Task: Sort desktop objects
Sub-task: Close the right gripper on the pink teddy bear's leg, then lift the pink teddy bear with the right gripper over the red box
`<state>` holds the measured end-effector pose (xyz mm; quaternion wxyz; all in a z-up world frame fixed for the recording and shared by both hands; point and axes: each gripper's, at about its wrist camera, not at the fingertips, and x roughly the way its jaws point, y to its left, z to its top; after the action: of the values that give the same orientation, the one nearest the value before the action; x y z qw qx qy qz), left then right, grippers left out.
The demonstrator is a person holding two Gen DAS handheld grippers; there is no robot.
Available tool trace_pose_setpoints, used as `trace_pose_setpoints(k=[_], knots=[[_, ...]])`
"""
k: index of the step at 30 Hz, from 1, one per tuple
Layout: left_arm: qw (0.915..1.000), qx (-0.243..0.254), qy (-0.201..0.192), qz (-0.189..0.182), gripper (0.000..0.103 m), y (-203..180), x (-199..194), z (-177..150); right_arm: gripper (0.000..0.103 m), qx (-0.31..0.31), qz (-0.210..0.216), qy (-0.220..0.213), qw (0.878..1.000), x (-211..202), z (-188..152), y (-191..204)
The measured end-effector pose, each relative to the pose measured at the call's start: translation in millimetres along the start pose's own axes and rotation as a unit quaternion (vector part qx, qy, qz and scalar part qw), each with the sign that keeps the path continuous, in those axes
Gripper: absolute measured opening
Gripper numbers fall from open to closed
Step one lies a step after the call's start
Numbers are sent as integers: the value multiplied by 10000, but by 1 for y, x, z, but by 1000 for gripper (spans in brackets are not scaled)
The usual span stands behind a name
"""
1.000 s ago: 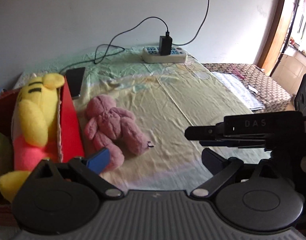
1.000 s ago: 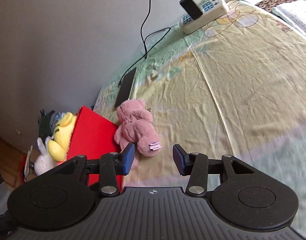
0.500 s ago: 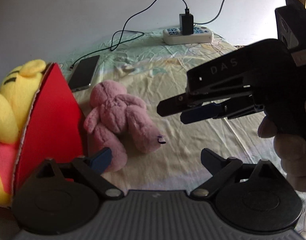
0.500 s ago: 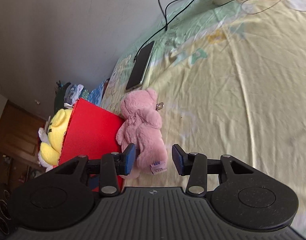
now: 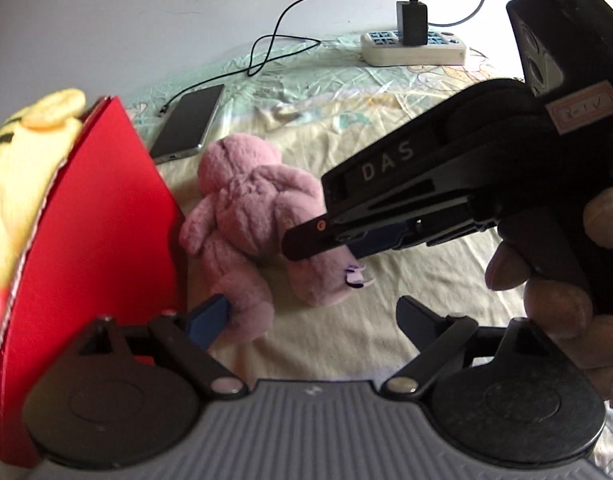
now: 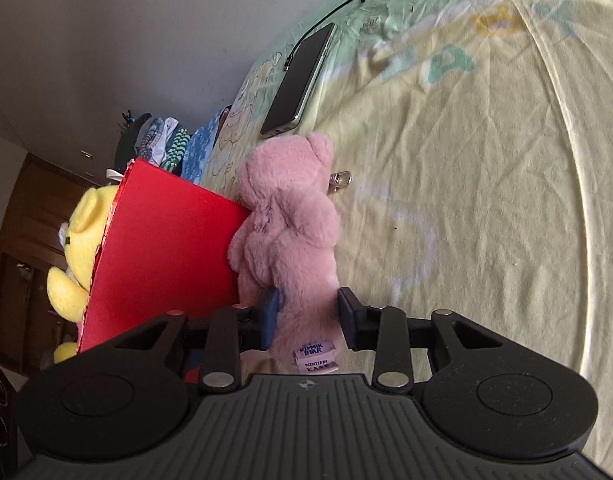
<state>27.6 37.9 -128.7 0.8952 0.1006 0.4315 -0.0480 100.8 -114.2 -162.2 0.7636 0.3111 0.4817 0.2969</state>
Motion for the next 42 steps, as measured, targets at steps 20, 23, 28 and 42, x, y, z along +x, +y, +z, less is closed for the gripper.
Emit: trace_pose_setpoints(k=[20, 23, 28, 42], knots=[[9866, 359, 48, -1591, 95, -8, -54, -16, 28, 527, -230, 124, 9983, -76, -66, -16], [9854, 145, 62, -1695, 96, 0, -57, -18, 28, 688, -350, 102, 9970, -90, -85, -22], [9826, -303, 274, -1814, 94, 11, -45, -16, 33, 1098, -273, -94, 9935, -100, -106, -27], [9581, -1256, 1033, -2359, 79, 24, 6, -11, 39, 1419, -66, -631, 9878, -75, -71, -39]])
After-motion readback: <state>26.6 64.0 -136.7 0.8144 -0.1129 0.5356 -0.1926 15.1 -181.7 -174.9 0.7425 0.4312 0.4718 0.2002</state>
